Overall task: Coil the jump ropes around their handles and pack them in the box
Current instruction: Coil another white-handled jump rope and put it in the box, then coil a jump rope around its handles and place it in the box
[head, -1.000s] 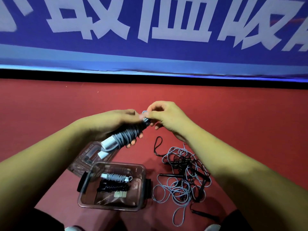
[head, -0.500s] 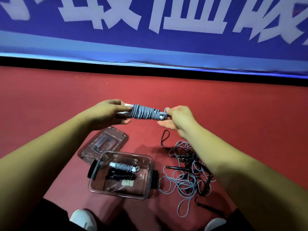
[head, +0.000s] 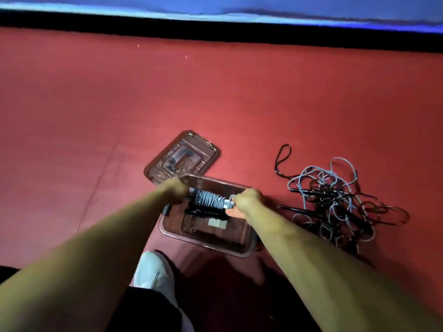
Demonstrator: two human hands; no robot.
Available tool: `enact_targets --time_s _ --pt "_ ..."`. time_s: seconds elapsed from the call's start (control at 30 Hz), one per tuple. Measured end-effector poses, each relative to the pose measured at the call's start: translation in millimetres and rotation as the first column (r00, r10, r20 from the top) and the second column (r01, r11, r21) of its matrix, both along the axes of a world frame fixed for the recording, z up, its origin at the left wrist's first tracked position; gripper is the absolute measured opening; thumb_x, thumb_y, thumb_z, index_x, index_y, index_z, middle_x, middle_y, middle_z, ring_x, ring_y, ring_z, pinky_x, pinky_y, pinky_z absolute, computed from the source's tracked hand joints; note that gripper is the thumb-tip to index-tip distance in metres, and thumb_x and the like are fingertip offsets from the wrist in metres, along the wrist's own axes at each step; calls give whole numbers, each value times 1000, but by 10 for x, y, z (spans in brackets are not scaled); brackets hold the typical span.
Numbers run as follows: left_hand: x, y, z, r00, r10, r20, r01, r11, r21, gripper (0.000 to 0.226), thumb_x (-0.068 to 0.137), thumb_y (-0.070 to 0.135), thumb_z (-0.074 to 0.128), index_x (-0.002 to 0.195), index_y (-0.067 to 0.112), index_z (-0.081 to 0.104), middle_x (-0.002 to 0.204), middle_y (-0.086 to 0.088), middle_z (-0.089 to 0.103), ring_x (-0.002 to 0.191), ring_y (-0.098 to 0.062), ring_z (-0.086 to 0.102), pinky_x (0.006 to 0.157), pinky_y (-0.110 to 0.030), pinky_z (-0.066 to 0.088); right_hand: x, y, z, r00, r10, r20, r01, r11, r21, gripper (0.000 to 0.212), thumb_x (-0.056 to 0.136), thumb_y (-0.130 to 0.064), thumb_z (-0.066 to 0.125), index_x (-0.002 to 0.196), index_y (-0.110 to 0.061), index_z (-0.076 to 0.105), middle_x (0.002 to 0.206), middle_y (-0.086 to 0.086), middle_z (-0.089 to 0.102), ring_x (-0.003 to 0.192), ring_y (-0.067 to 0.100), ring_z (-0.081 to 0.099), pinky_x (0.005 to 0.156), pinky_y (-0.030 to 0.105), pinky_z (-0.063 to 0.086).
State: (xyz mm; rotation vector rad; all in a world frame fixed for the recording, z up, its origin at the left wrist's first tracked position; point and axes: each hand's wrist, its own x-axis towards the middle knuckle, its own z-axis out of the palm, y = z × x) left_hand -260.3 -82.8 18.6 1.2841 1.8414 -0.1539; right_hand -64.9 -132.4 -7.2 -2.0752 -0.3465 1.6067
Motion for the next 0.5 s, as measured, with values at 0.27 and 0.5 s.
enact_targets --time_s 0.27,0.5 --pt "200 -270 -563 976 -200 -84 187 973 -139 39 105 9 33 138 -8 45 146 -22 46 132 -31 47 101 -28 34 -190 -177 -949 965 262 3 -260 958 -119 41 78 -7 56 118 -9 51 118 7 56 102 22 59 92 29 51" --pt "46 -198 -631 995 -76 -62 72 995 -73 34 96 4 48 127 -4 59 127 -27 61 116 -41 61 93 -42 51 -144 -292 -502 841 539 -46 -541 839 -65 20 91 -10 50 108 -8 58 97 7 59 96 26 58 85 33 48"
